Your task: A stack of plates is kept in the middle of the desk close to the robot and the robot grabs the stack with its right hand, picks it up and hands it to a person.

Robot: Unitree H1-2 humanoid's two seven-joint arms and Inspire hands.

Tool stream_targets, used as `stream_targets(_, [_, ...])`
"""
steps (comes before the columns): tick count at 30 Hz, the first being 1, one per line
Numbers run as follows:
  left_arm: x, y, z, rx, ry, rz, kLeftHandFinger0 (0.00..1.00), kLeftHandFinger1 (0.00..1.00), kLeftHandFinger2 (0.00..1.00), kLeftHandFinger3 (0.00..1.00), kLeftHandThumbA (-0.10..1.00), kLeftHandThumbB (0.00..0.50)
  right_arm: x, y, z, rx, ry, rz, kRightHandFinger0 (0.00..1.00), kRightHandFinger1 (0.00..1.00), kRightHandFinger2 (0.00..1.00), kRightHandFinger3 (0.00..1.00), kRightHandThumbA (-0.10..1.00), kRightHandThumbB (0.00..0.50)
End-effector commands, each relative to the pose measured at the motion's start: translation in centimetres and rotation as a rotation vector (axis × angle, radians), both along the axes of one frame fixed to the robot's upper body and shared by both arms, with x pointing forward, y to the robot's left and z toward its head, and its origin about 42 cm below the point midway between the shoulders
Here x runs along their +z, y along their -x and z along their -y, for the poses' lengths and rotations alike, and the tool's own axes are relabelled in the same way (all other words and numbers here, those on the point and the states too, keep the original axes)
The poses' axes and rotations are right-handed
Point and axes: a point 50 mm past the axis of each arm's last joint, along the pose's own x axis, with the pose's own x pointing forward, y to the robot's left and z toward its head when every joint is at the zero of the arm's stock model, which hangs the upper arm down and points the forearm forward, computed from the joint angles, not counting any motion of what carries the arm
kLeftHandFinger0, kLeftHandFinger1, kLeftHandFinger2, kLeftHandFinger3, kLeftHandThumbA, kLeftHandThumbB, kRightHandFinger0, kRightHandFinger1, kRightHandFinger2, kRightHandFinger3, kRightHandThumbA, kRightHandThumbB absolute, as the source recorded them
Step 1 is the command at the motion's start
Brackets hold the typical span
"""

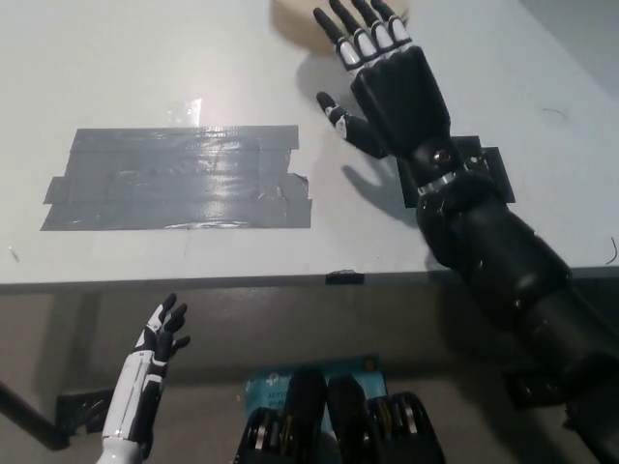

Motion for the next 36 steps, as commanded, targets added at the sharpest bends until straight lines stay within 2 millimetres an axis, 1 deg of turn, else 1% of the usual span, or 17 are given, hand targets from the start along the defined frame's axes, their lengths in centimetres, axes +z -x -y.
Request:
stream_targets(1, [1.4, 0.0, 0.2, -0.025, -0.006, 0.053, 0.95, 1.0, 1.0, 1.0, 1.0, 0.0, 3.8, 1.6, 0.6, -0.032, -0.056, -0.136, 1.0, 1.0, 1.0, 1.0, 0.8, 0.5])
stream_targets(7, [1.6, 0.0, 0.3, -0.025, 0.016, 0.054, 0.97, 1.0, 1.0, 1.0, 1.0, 0.0, 6.6, 6.7, 1.8, 0.045, -0.136, -0.113, 1.0, 1.0, 1.0, 1.0, 1.0, 0.495])
stream_targets(9, [1.7, 0.0, 0.3, -0.027, 0.01, 0.059, 0.98, 1.0, 1.0, 1.0, 1.0, 0.0, 8.8, 12.2, 3.5, 0.138, -0.219, -0.021, 1.0, 1.0, 1.0, 1.0, 1.0, 0.495])
stream_targets(11, [1.8, -0.2, 0.3, -0.027, 0.009, 0.064, 0.98, 1.0, 1.0, 1.0, 1.0, 0.0, 9.6, 14.8, 4.4, 0.17, -0.254, 0.029, 1.0, 1.0, 1.0, 1.0, 1.0, 0.496])
stream_targets(13, [2.0, -0.4, 0.3, -0.025, 0.009, 0.069, 0.96, 1.0, 1.0, 1.0, 1.0, 0.0, 10.5, 19.1, 6.1, 0.21, -0.305, 0.097, 1.0, 1.0, 1.0, 1.0, 1.0, 0.467])
stream_targets(15, [2.0, -0.4, 0.3, -0.024, 0.007, 0.067, 0.97, 1.0, 1.0, 1.0, 1.0, 0.0, 10.6, 22.2, 7.2, 0.226, -0.334, 0.136, 1.0, 1.0, 1.0, 1.0, 1.0, 0.462])
stream_targets(17, [1.9, -0.5, 0.3, -0.025, 0.003, 0.063, 0.97, 1.0, 1.0, 1.0, 1.0, 0.0, 9.5, 26.6, 9.0, 0.237, -0.378, 0.188, 1.0, 1.0, 1.0, 1.0, 1.0, 0.472])
stream_targets(18, [1.9, -0.5, 0.3, -0.027, 0.001, 0.062, 0.96, 1.0, 1.0, 1.0, 1.0, 0.0, 9.3, 27.3, 9.3, 0.237, -0.386, 0.187, 1.0, 1.0, 1.0, 1.0, 1.0, 0.472])
stream_targets(20, [2.0, -0.9, 0.4, -0.031, 0.005, 0.067, 0.96, 1.0, 1.0, 1.0, 1.0, 0.0, 7.5, 29.2, 9.9, 0.218, -0.455, 0.157, 1.0, 1.0, 1.0, 1.0, 1.0, 0.472])
stream_targets(24, [1.9, -1.3, 0.5, -0.021, 0.014, 0.074, 0.96, 1.0, 1.0, 1.0, 1.0, 0.0, 3.0, 30.7, 10.3, 0.201, -0.587, 0.036, 1.0, 1.0, 1.0, 1.0, 1.0, 0.45])
stream_targets(25, [1.8, -1.3, 0.5, -0.017, 0.017, 0.071, 0.96, 1.0, 1.0, 1.0, 1.0, 0.0, 1.1, 30.8, 10.2, 0.22, -0.65, -0.05, 1.0, 1.0, 1.0, 1.0, 1.0, 0.416])
stream_targets(27, [1.7, -1.2, 0.4, -0.019, 0.011, 0.063, 0.95, 1.0, 1.0, 1.0, 1.0, 0.0, -2.3, 30.4, 10.0, 0.226, -0.74, -0.213, 1.0, 1.0, 1.0, 1.0, 1.0, 0.419])
stream_targets(30, [1.7, -1.1, 0.4, -0.025, 0.004, 0.059, 0.95, 1.0, 1.0, 1.0, 1.0, 0.0, -7.2, 28.6, 10.2, 0.2, -0.775, -0.331, 1.0, 1.0, 1.0, 1.0, 1.0, 0.353])
stream_targets(31, [1.7, -1.0, 0.4, -0.027, 0.003, 0.058, 0.95, 1.0, 1.0, 1.0, 1.0, 0.0, -8.0, 28.3, 10.2, 0.186, -0.782, -0.35, 1.0, 1.0, 1.0, 1.0, 1.0, 0.353])
stream_targets(32, [1.4, -0.9, 0.5, -0.038, 0.004, 0.056, 0.94, 1.0, 1.0, 1.0, 1.0, 0.0, -10.8, 27.7, 10.4, 0.129, -0.825, -0.458, 1.0, 1.0, 1.0, 1.0, 1.0, 0.349])
stream_targets(34, [1.2, -0.9, 0.7, -0.046, 0.007, 0.051, 0.94, 1.0, 1.0, 1.0, 1.0, 0.0, -13.6, 26.9, 10.6, 0.095, -0.904, -0.608, 1.0, 1.0, 1.0, 1.0, 1.0, 0.348])
stream_targets(36, [1.2, -0.8, 0.6, -0.043, 0.003, 0.047, 0.94, 1.0, 1.0, 1.0, 1.0, 0.0, -14.6, 26.5, 10.3, 0.096, -0.953, -0.694, 1.0, 1.0, 1.0, 1.0, 1.0, 0.36])
